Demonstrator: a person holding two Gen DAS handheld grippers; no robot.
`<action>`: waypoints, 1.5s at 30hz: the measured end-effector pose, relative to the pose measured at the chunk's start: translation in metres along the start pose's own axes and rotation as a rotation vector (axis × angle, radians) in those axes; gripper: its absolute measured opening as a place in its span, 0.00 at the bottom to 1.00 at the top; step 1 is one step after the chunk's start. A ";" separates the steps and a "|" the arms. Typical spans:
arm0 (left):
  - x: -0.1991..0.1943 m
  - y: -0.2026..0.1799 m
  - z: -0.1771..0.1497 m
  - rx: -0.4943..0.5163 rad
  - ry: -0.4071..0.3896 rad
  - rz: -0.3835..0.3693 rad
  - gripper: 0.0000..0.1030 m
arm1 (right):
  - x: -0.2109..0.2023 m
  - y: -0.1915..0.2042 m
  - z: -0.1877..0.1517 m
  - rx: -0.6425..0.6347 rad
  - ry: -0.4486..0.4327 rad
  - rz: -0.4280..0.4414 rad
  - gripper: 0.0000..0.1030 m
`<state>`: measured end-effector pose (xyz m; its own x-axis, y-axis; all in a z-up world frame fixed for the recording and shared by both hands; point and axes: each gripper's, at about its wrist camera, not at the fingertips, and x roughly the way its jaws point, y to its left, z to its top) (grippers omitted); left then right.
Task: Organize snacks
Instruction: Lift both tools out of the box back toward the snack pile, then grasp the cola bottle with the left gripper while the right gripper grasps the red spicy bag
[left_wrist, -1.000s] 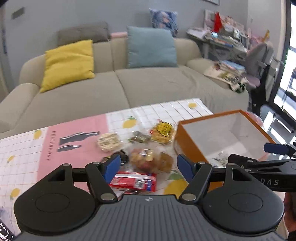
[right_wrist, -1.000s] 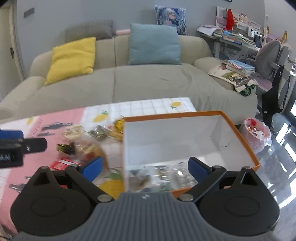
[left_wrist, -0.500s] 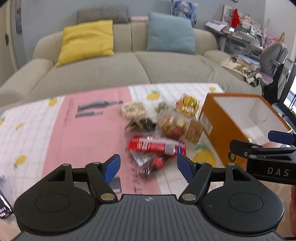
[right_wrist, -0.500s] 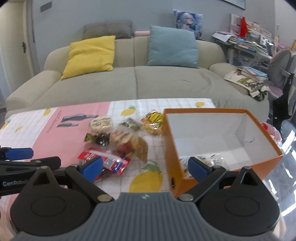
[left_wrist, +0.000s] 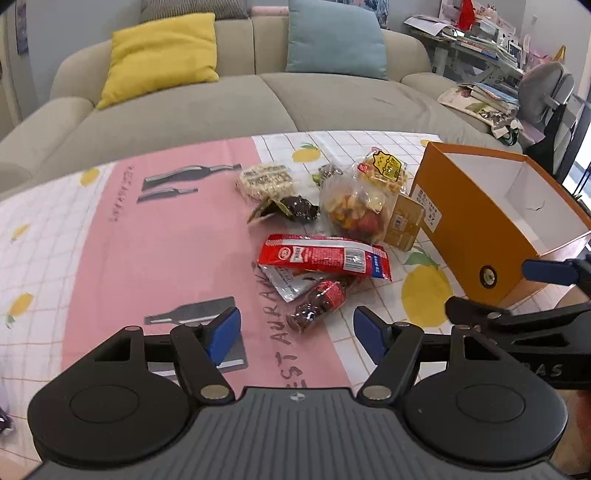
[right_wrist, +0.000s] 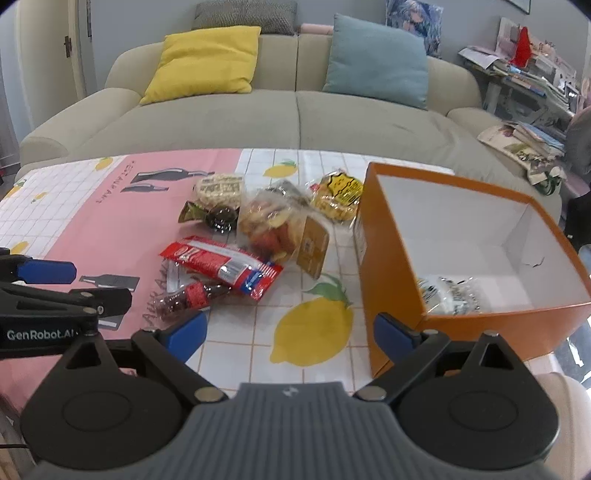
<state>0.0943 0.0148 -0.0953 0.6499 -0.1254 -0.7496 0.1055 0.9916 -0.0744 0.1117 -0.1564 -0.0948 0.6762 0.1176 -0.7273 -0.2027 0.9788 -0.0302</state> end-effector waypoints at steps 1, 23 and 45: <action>0.002 0.001 0.001 -0.008 0.001 -0.009 0.79 | 0.003 0.001 0.000 -0.006 0.003 0.002 0.92; 0.095 0.004 0.026 0.126 0.198 -0.157 0.66 | 0.082 0.026 0.000 -0.422 -0.012 0.074 0.50; 0.075 0.005 -0.009 -0.051 0.289 -0.096 0.33 | 0.066 0.022 0.004 -0.311 0.060 0.167 0.00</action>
<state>0.1369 0.0109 -0.1582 0.3975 -0.2116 -0.8929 0.1136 0.9769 -0.1809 0.1548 -0.1259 -0.1406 0.5741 0.2527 -0.7788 -0.5192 0.8478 -0.1076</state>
